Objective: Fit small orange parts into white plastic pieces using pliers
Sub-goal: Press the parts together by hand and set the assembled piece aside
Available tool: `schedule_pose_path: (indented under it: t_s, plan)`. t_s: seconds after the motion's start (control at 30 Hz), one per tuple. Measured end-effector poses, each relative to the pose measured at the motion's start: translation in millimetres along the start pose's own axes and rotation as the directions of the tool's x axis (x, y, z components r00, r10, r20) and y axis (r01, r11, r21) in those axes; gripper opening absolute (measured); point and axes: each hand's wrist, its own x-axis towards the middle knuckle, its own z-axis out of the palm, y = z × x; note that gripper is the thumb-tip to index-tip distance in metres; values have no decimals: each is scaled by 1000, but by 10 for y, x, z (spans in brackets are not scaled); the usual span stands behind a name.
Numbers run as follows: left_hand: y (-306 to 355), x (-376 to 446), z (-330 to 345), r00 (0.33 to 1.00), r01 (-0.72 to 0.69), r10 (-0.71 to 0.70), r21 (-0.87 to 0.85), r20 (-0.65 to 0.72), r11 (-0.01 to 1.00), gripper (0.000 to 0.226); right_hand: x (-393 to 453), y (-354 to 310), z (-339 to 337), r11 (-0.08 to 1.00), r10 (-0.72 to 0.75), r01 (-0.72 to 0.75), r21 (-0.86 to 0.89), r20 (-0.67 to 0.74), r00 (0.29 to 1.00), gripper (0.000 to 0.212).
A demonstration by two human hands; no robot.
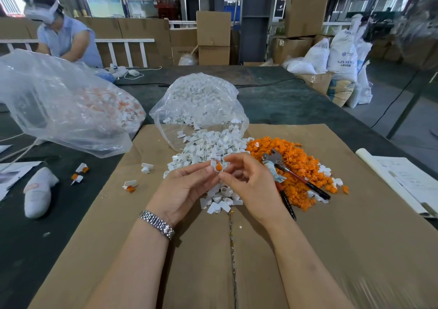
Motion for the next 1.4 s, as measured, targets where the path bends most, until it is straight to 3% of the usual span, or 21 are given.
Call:
schedule_pose_path:
  t_s: [0.17,0.3,0.5,0.7,1.0,1.2,1.3,1.4]
  plan:
    - [16,-15,11,1000,17,-17,30,9,999,18,-4,-28,-50,998,-56,58,-23,92,994,36]
    - [18,-29,25,1000,21,-22,53,20,998,28,-16,-40,-47,996,-83,84,-19,53,995,26]
    - [1,-22,37,1000,-16,17,62,-14,998,22,-11,-13,-11,978,-134,135,-161,12,991,29]
    - [-21,-23,54,991,-66,81,146,-103,987,6,-32,-14,31,968,-170,169,-183,8,985,29]
    - [-36,-24,48,990,-44,64,161,-122,986,6,-34,2,47,973,-134,138,-187,33,990,33]
    - [-34,-22,59,987,-60,81,150,-141,987,5,-21,10,38,996,-53,56,-69,49,997,32]
    - [-26,-42,69,987,-61,80,142,-137,988,4,-11,10,-2,997,32,-34,73,21,999,23]
    - [-24,-65,85,987,-68,93,179,-131,981,4,-5,19,-16,994,58,-58,93,7,998,15]
